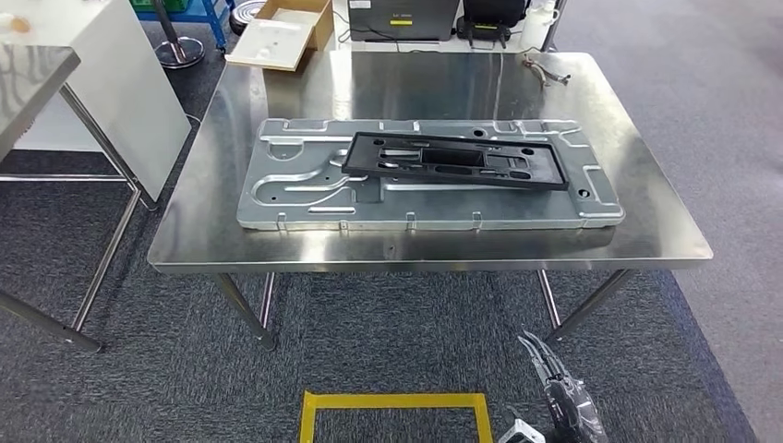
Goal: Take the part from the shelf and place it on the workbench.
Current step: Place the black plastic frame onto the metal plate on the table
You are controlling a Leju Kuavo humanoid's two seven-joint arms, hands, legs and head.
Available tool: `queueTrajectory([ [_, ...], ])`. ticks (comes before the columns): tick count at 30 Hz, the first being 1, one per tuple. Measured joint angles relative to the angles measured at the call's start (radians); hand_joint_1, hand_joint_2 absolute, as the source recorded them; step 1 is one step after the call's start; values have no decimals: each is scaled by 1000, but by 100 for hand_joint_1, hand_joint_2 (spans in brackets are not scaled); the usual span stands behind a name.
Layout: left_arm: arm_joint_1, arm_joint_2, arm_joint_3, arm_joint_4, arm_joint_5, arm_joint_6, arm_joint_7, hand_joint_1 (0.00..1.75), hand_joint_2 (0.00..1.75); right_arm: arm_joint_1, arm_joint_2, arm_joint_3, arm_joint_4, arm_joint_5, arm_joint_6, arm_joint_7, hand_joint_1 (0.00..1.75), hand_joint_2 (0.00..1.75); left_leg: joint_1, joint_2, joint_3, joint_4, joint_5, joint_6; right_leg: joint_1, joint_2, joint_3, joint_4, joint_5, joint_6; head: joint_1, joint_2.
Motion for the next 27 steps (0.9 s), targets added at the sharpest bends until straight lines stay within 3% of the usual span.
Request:
queueTrajectory([
  [1, 0, -5, 1, -7, 4, -2, 1, 0, 0, 12, 9, -39, 12, -8, 29, -27, 0, 0, -2, 1, -17, 3, 11, -1, 0, 0, 28, -11, 30, -3, 0, 0],
  [3, -1, -15, 1, -17, 10, -3, 4, 0, 0, 22, 31, -122, 48, -38, 73, -68, 0, 0, -5, 1, -46, 12, 30, -7, 3, 0, 126, -117, 71, -14, 0, 0],
  [5, -2, -21, 1, -21, 14, -3, 4, 0, 0, 20, 58, -206, 110, -78, 98, -83, 0, 0, -8, 2, -61, 18, 47, -15, 9, 0, 224, -259, 49, -25, 0, 0],
  [6, -2, -24, 1, -22, 14, -4, 4, 0, 0, 18, 72, -247, 148, -95, 107, -85, 0, 0, -8, 3, -64, 18, 57, -20, 13, 0, 250, -303, 36, -28, 0, 0],
  [7, -2, -25, 2, -24, 15, -4, 5, 0, 0, 18, 85, -287, 189, -111, 113, -83, 0, 0, -7, 3, -66, 16, 67, -26, 15, 0, 256, -325, 33, -31, 0, 0],
  [9, 0, -28, 2, -29, 16, -5, 5, 0, 0, 11, 105, -356, 280, -135, 114, -62, 0, 0, -4, 0, -74, 22, 57, -40, 13, -3, 241, -330, 52, -40, 0, 0],
  [10, 1, -29, 2, -33, 17, -7, 5, 0, 0, 7, 110, -386, 327, -145, 110, -44, 0, 0, -3, -1, -82, 44, 23, -46, 11, -4, 230, -331, 64, -46, 0, 0],
  [11, 2, -31, 2, -35, 19, -10, 3, 0, 0, 3, 113, -412, 374, -155, 106, -22, 0, 0, -2, -3, -93, 85, -29, -50, 9, -5, 217, -331, 76, -51, 0, 0],
  [13, 0, -35, 2, -38, 55, -5, 7, 0, 0, -2, 114, -447, 460, -141, 108, 18, 0, 0, -2, -4, -113, 200, -129, -55, 10, -6, 184, -326, 99, -56, 0, 0],
  [14, -2, -40, 2, -39, 96, 7, 13, 0, 0, -11, 114, -459, 505, -111, 118, 34, 0, 0, -2, -4, -115, 252, -146, -56, 10, -6, 164, -322, 111, -57, 0, 0],
  [15, -5, -46, 2, -40, 145, 27, 22, 0, 0, -26, 115, -471, 554, -69, 127, 43, 0, 0, -2, -4, -108, 283, -133, -55, 11, -5, 143, -316, 123, -56, 0, 0],
  [16, -10, -52, 1, -40, 182, 45, 29, 0, 0, -47, 117, -485, 607, -36, 133, 49, 0, 0, -2, -4, -87, 285, -101, -54, 11, -3, 121, -309, 135, -54, 0, 0],
  [17, -13, -57, -4, -40, 192, 55, 30, 0, 0, -70, 123, -506, 658, -28, 128, 61, 0, 0, -3, -5, -51, 256, -67, -51, 11, -1, 98, -300, 145, -52, 0, 0],
  [18, -15, -59, -14, -40, 181, 56, 28, 0, 0, -88, 132, -533, 704, -46, 115, 82, 0, 0, -5, -5, 1, 200, -50, -46, 10, 0, 80, -291, 154, -49, 0, 0],
  [20, -13, -56, -39, -40, 141, 37, 19, 0, 0, -94, 157, -573, 757, -138, 77, 161, 0, 0, -11, -6, 110, 51, -73, -36, 10, -3, 57, -274, 168, -41, 0, 0],
  [21, -11, -53, -48, -39, 128, 29, 13, 0, 0, -83, 164, -571, 768, -185, 60, 208, 0, 0, -14, -6, 142, 0, -93, -31, 11, -7, 53, -270, 175, -36, 0, 0],
  [22, -7, -51, -52, -39, 121, 23, 9, 0, 0, -70, 168, -558, 776, -220, 47, 253, 0, 0, -15, -6, 153, -28, -102, -27, 12, -10, 49, -269, 185, -30, 0, 0],
  [24, 4, -48, -54, -36, 109, 19, 4, 0, 0, -52, 174, -525, 795, -259, 35, 321, 0, 0, -10, -1, 137, -37, -87, -13, 11, -9, 40, -267, 189, -21, 0, 0],
  [25, 8, -47, -55, -34, 104, 19, 3, 0, 0, -48, 184, -518, 806, -269, 31, 348, 0, 0, -7, 4, 125, -39, -75, -5, 11, -5, 32, -251, 163, -18, 0, 0],
  [27, 11, -44, -56, -29, 93, 23, 0, 0, 0, -47, 214, -512, 827, -286, 23, 394, 0, 0, -5, 12, 96, -39, -49, 6, 7, 0, 10, -170, 60, -11, 0, 0],
])
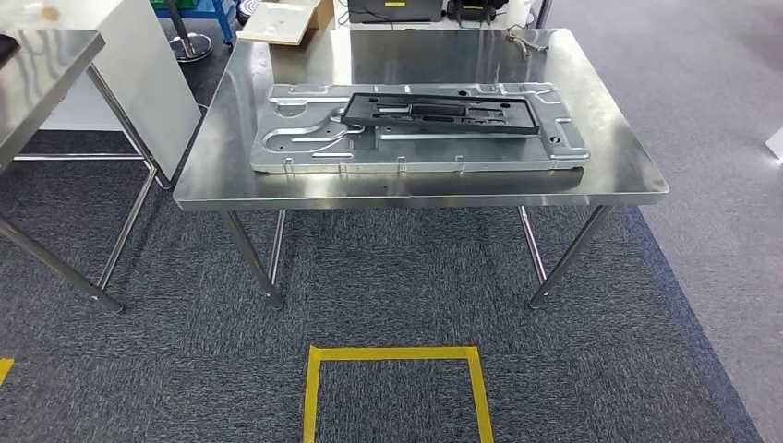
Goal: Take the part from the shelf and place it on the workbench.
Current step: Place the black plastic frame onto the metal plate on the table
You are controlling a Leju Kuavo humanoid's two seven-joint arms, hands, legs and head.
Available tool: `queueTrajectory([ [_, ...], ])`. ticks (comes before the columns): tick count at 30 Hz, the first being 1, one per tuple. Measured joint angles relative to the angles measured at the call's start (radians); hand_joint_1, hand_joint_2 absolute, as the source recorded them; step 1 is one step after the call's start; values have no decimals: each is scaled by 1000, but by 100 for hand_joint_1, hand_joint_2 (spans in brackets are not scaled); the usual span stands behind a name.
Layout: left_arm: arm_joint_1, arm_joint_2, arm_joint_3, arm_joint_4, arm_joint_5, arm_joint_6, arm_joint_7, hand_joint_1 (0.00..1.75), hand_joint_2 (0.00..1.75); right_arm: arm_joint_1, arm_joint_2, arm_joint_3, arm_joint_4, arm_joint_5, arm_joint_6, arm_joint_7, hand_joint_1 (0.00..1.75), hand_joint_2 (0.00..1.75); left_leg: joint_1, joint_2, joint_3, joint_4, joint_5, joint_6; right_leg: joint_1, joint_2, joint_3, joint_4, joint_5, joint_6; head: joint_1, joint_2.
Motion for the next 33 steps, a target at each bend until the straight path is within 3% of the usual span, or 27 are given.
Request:
queueTrajectory([
  [1, 0, 2, -1, 1, -5, 4, -2, 0, 0, -1, 16, 2, 9, -6, -3, 18, 0, 0, -1, 2, -17, 1, 12, 2, -2, 0, -10, 60, -49, 3, 0, 0],
  [2, 0, 4, -1, 2, -11, 7, -4, 0, 0, -2, 33, 4, 18, -15, -7, 33, 0, 0, -1, 4, -35, 4, 25, 2, -5, 0, -13, 116, -72, 7, 0, 0],
  [3, 0, 4, -1, 2, -17, 9, -6, 0, 0, -3, 50, 6, 25, -24, -11, 46, 0, 0, -1, 5, -54, 8, 37, 0, -9, 0, -9, 155, -68, 11, 0, 0],
  [4, 0, 4, -1, 2, -23, 11, -8, 0, 0, -4, 68, 7, 30, -34, -16, 56, 0, 0, 0, 6, -74, 14, 48, -3, -12, 0, 8, 168, -41, 15, 0, 0],
  [6, 0, 1, -1, 2, -35, 11, -12, 0, 0, -6, 98, 13, 36, -55, -25, 69, 0, 0, 2, 6, -111, 34, 66, -13, -20, 1, 90, 97, 17, 18, 0, 0],
  [8, 0, -6, -3, 1, -48, 11, -17, 0, 0, -11, 123, 22, 39, -75, -33, 76, 0, 0, 2, 4, -138, 56, 79, -26, -19, 3, 199, -53, -3, 15, 0, 0],
  [9, 0, -9, -4, 0, -55, 10, -19, 0, 0, -13, 131, 27, 41, -83, -37, 79, 0, 0, 2, 4, -145, 62, 86, -33, -17, 4, 234, -109, -25, 10, 0, 0],
  [10, 0, -13, -4, -3, -61, 9, -22, 0, 0, -15, 138, 31, 42, -90, -41, 81, 0, 0, 2, 3, -149, 64, 95, -40, -12, 4, 249, -141, -39, 4, 0, 0],
  [12, 0, -15, -2, -6, -68, 7, -24, 0, 0, -14, 144, 37, 47, -93, -38, 84, 0, 0, 7, 1, -157, 65, 104, -55, -9, 0, 236, -148, -27, -13, 0, 0],
  [13, 1, -14, -1, -6, -69, 7, -23, 0, 0, -14, 144, 38, 50, -89, -31, 86, 0, 0, 9, -2, -164, 77, 83, -61, -9, -3, 225, -148, -15, -23, 0, 0],
  [16, -1, -2, 2, 5, -69, 14, -16, 0, 0, -13, 137, 39, 53, -72, -1, 89, 0, 0, 13, -13, -202, 210, -62, -71, -5, -7, 180, -149, 19, -43, -1, 0],
  [17, -2, 3, 2, 11, -70, 19, -14, 0, 0, -12, 132, 39, 54, -67, 9, 91, 0, 0, 13, -14, -211, 270, -90, -72, -1, -8, 163, -149, 30, -45, -1, 0],
  [18, -3, 8, 2, 17, -71, 25, -13, 0, 0, -11, 125, 40, 54, -62, 20, 93, 0, 0, 13, -15, -213, 318, -90, -72, 1, -9, 146, -147, 42, -45, -1, 0],
  [19, -3, 14, 2, 23, -72, 31, -13, 0, 0, -11, 119, 42, 55, -56, 32, 95, 0, 0, 12, -15, -205, 344, -63, -71, 4, -13, 129, -144, 53, -46, -1, 0],
  [20, -3, 19, 2, 30, -73, 35, -12, 0, 0, -10, 113, 43, 55, -49, 43, 97, 0, 0, 12, -14, -183, 339, -23, -69, 6, -17, 114, -139, 62, -45, -1, 0],
  [21, -5, 24, 2, 34, -73, 38, -12, 0, 0, -9, 109, 45, 55, -42, 54, 99, 0, 0, 11, -9, -143, 300, 10, -66, 7, -22, 99, -134, 69, -43, -1, 0],
  [22, -7, 27, 2, 38, -73, 41, -11, 0, 0, -7, 106, 46, 55, -35, 64, 101, 0, 0, 8, 5, -91, 234, 19, -61, 8, -28, 89, -126, 74, -41, -1, 0],
  [24, -16, 33, 2, 44, -73, 46, -11, 0, 0, -2, 104, 46, 56, -21, 79, 104, 0, 0, 0, 31, 6, 86, -17, -48, 12, -44, 78, -113, 80, -33, -1, 0],
  [25, -21, 34, 2, 46, -73, 47, -11, 0, 0, -1, 104, 46, 56, -17, 83, 105, 0, 0, -3, 36, 29, 39, -40, -40, 13, -55, 75, -109, 84, -27, -1, 0],
  [27, -22, 35, 2, 49, -73, 47, -9, 0, 0, -1, 104, 46, 55, -12, 89, 106, 0, 0, -3, 23, 30, 6, -49, -21, 12, -71, 69, -105, 91, -13, 0, 0],
  [29, -15, 35, 4, 52, -73, 47, -6, 0, 0, 0, 104, 46, 55, -9, 90, 106, 0, 0, 1, 10, 18, 1, -33, -4, 8, -48, 54, -70, 60, 0, 0, 0],
  [31, -11, 35, 5, 55, -73, 46, -5, 0, 0, 4, 105, 46, 55, -8, 91, 108, 0, 0, 0, -2, 4, 1, -19, 5, 4, -13, 17, 33, -19, 8, 0, 0],
  [33, -10, 36, 6, 55, -73, 45, -4, 0, 0, 7, 106, 46, 55, -8, 91, 112, 0, 0, -2, -17, -10, 3, -8, 6, 1, -4, -15, 139, -78, 12, 0, 0],
])
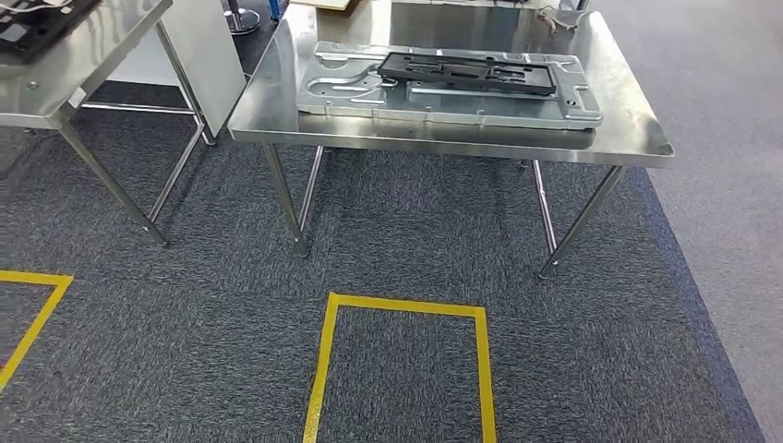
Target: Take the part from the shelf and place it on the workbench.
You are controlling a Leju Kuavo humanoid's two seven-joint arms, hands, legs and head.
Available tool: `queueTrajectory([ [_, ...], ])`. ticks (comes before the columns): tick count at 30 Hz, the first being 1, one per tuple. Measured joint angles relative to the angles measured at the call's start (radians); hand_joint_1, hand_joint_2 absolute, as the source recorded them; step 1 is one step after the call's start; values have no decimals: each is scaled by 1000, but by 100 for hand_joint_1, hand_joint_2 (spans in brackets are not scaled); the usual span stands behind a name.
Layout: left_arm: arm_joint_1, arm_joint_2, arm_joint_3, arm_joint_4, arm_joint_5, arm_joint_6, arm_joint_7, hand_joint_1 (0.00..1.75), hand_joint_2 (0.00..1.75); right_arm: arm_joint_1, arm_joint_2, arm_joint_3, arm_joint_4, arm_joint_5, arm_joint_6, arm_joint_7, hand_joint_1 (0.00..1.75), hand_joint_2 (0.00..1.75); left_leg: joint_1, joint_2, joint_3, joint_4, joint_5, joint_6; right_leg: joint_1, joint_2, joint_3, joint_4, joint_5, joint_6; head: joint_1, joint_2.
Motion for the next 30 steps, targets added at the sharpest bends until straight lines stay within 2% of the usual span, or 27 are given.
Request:
queueTrajectory([
  [1, 1, 0, 1, 0, 0, -1, 0, 0, 0, 1, 0, 0, 0, 0, 0, 1, 0, 0, 0, -9, -6, 2, 4, -2, 0, 1, 4, 14, -2, 0, 0, 0],
  [2, 2, 0, 2, 0, 0, -3, 1, 0, 0, 1, 0, 0, 0, -1, 0, 2, 0, 0, 0, -18, -10, 5, 6, -4, -1, 3, 27, -10, 16, 0, 0, 0],
  [3, 2, 0, 3, 0, 0, -5, 1, 0, 0, 1, 0, 0, 0, -1, 1, 2, 0, 0, 0, -27, -13, 8, 8, -6, -1, 11, 64, -66, 46, -2, 0, 0],
  [5, 0, -2, 4, 0, 0, -11, 2, 0, 0, 4, 0, 0, 0, -3, 2, 2, 0, 0, -1, -44, -21, 20, 7, -12, -4, 53, 140, -197, 90, -10, 0, 0],
  [7, -3, -4, 5, 0, -1, -16, 2, 0, 0, 7, 0, 1, 0, -4, 3, 2, 0, 0, -2, -61, -34, 30, 9, -23, -4, 78, 167, -256, 97, -17, 0, 0],
  [9, -3, -5, 8, -1, -1, -18, 2, 0, 0, 8, 0, 1, 0, -6, 5, 2, 0, 0, 0, -78, -44, 34, 11, -34, -4, 60, 166, -261, 97, -25, 0, 0],
  [11, -1, -6, 12, -3, -2, -18, 2, 0, 0, 9, 0, 1, -1, -7, 6, 2, 0, 0, 2, -66, -60, 65, -11, -44, -7, 39, 168, -270, 102, -38, 0, 0],
  [12, -1, -6, 13, -3, -2, -19, 2, 0, 0, 10, -1, 1, -2, -7, 6, 2, 0, 0, 2, -52, -80, 110, -38, -49, -9, 26, 169, -273, 104, -44, 0, 0],
  [14, -2, -8, 14, -4, -3, -23, 2, 0, 0, 12, -2, 1, -3, -7, 6, 2, 0, 0, 6, -28, -143, 241, -102, -58, -6, -2, 167, -273, 103, -50, 0, 0],
  [15, -1, -9, 14, -5, -3, -26, 2, 0, 0, 13, -2, 1, -3, -7, 7, 2, 0, 0, 8, -24, -170, 295, -120, -62, -5, -16, 166, -273, 102, -51, 0, 0],
  [16, 0, -10, 15, -6, -3, -28, 2, 0, 0, 13, -2, 1, -3, -7, 8, 2, 0, 0, 10, -21, -181, 319, -119, -65, -5, -29, 166, -272, 102, -51, 0, 0],
  [17, 2, -11, 16, -7, -3, -29, 2, 0, 0, 13, -2, 1, -3, -8, 10, 2, 0, 0, 11, -18, -174, 304, -98, -66, -5, -41, 167, -271, 100, -51, 0, 0],
  [18, 3, -11, 17, -8, -3, -31, 2, 0, 0, 13, -2, 2, -3, -8, 12, 2, 0, 0, 12, -9, -148, 253, -63, -66, -5, -52, 169, -270, 98, -49, 0, 0],
  [20, 2, -12, 18, -14, -3, -33, 3, 0, 0, 14, -2, 3, -6, -10, 16, 2, 0, 0, 9, 31, -82, 116, -4, -61, -3, -73, 171, -264, 93, -42, 0, 0],
  [21, 1, -13, 18, -17, -4, -35, 3, 0, 0, 15, -2, 4, -9, -10, 17, 3, 0, 0, 6, 48, -61, 71, 10, -55, -1, -82, 171, -262, 91, -37, 0, 0],
  [22, 0, -15, 19, -21, -5, -36, 3, 0, 0, 16, -2, 4, -11, -11, 18, 4, 0, 0, 3, 58, -55, 50, 12, -50, 2, -91, 171, -260, 90, -31, 0, 0],
  [24, 3, -19, 19, -28, -6, -41, 5, 0, 0, 17, -2, 7, -19, -14, 18, 7, 0, 0, 1, 44, -61, 44, 14, -39, 3, -108, 173, -260, 90, -21, 0, 0],
  [25, 6, -22, 20, -31, -6, -43, 6, 0, 0, 17, -2, 8, -23, -15, 18, 9, 0, 0, 3, 35, -62, 41, 18, -32, 2, -99, 173, -256, 85, -15, 0, 0],
  [27, 6, -26, 21, -38, -6, -47, 8, 0, 0, 20, -2, 9, -30, -16, 18, 12, 0, 0, 7, 17, -63, 34, 27, -18, -3, -49, 152, -204, 44, -5, 0, 0],
  [28, 5, -27, 21, -40, -6, -48, 8, 0, 0, 22, -2, 10, -31, -16, 18, 13, 0, 0, 7, 9, -65, 34, 30, -13, -5, -21, 127, -149, 10, -3, 0, 0],
  [29, 3, -29, 21, -43, -7, -49, 8, 0, 0, 24, -2, 10, -31, -17, 18, 13, 0, 0, 6, -1, -69, 34, 33, -9, -5, -5, 95, -84, -24, -2, 0, 0],
  [30, 3, -30, 21, -44, -7, -50, 8, 0, 0, 26, -1, 10, -32, -17, 18, 13, 0, 0, 5, -12, -72, 35, 34, -7, -6, 0, 67, -26, -46, -2, 0, 0],
])
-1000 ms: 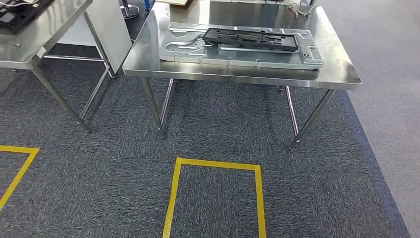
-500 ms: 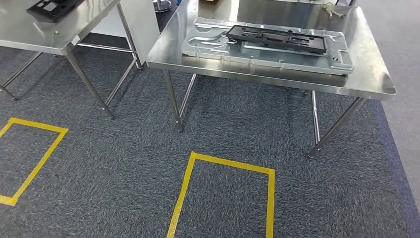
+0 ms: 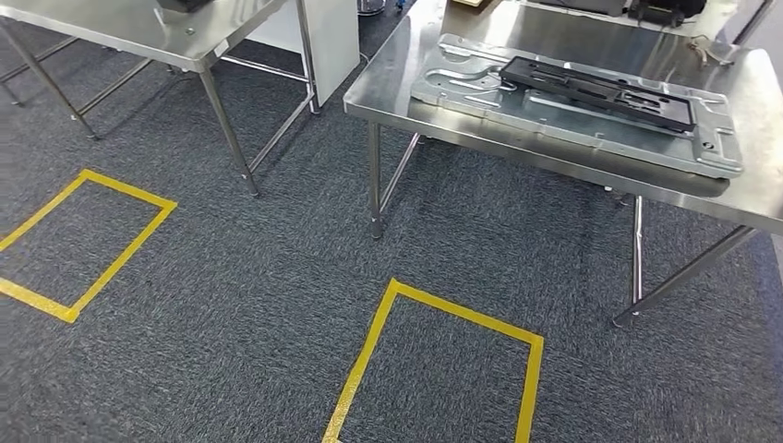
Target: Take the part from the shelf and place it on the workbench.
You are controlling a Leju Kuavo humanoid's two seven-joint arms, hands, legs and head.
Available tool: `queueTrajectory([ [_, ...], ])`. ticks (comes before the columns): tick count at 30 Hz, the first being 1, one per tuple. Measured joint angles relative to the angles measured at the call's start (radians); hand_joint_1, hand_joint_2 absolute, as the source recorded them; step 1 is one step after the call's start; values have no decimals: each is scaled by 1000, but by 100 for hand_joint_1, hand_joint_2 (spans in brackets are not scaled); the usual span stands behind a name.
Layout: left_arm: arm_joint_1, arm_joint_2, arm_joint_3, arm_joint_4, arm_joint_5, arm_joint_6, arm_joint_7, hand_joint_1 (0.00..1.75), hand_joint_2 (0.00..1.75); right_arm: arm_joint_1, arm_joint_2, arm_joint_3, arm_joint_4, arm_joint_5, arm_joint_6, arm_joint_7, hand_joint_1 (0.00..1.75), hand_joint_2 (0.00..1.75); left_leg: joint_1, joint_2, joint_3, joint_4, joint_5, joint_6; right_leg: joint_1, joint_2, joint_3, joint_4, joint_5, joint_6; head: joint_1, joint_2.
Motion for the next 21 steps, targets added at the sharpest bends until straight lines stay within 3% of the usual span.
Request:
queueTrajectory([
  [1, 0, -1, 0, -1, -1, -1, 0, 0, 0, 2, 0, 0, 0, 0, 0, 0, 0, 0, -1, -12, -2, 1, 1, 1, -1, 2, -17, 34, -4, 0, 0, 0],
  [2, 1, -2, 0, -2, -1, -1, 0, 0, 0, 3, 0, 0, 0, 0, 0, 0, 0, 0, -1, -25, -2, 2, 2, 1, -1, 4, -18, 32, 12, 0, 0, 0],
  [3, 2, -3, 1, -3, -2, -1, 0, 0, 0, 3, 0, 0, -1, 0, 0, 1, 0, 0, -1, -39, -2, 3, 2, -1, -2, 8, -1, -5, 44, -2, 0, 0],
  [5, 1, -6, 1, -4, -3, -2, 0, 0, 0, 4, 0, 0, -1, 0, 0, 1, 0, 0, -2, -63, -4, 10, 1, -6, -6, 52, 56, -132, 112, -7, 0, 0],
  [7, -3, -8, 1, -5, -3, -2, 0, 0, 0, 6, 0, 0, -2, 0, 1, 1, 0, 0, -3, -87, -14, 19, 1, -17, -7, 96, 86, -207, 134, -12, 0, 0],
  [8, -4, -9, 2, -7, -3, -2, 0, 0, 0, 6, 0, 0, -2, 0, 1, 1, 0, 0, -1, -100, -19, 21, 3, -24, -6, 99, 88, -216, 132, -15, 0, 0],
  [10, -2, -10, 4, -12, -3, -2, 0, 0, 0, 7, 0, 0, -2, 0, 2, 1, 0, 0, 4, -112, -29, 25, 5, -38, -6, 73, 89, -223, 136, -25, 0, 0],
  [12, 0, -10, 6, -17, -3, -2, 0, 0, 0, 7, 0, 0, -3, 0, 4, 0, 0, 0, 4, -74, -49, 66, -23, -49, -8, 46, 91, -230, 141, -38, -1, 0],
  [14, -2, -11, 7, -18, -4, -2, 0, 0, 0, 8, -1, -1, -4, 3, 6, -1, 0, 0, 6, -25, -97, 174, -86, -56, -6, 16, 90, -232, 141, -46, -2, 0],
  [16, -4, -12, 7, -19, -7, -1, 0, 0, 0, 8, -3, -2, -3, 8, 10, -3, 0, 0, 10, -11, -143, 280, -131, -62, -4, -15, 89, -231, 140, -49, -2, 0],
  [18, -4, -12, 7, -19, -9, -1, 0, 0, 0, 7, -4, -3, -2, 10, 12, -4, 0, 0, 11, -8, -157, 315, -140, -65, -3, -30, 89, -231, 139, -50, -2, 0],
  [21, -3, -12, 7, -19, -9, -1, 0, 0, 0, 6, -4, -3, -2, 10, 12, -5, 0, 0, 12, -7, -154, 310, -134, -65, -3, -34, 89, -231, 139, -49, -2, 0],
])
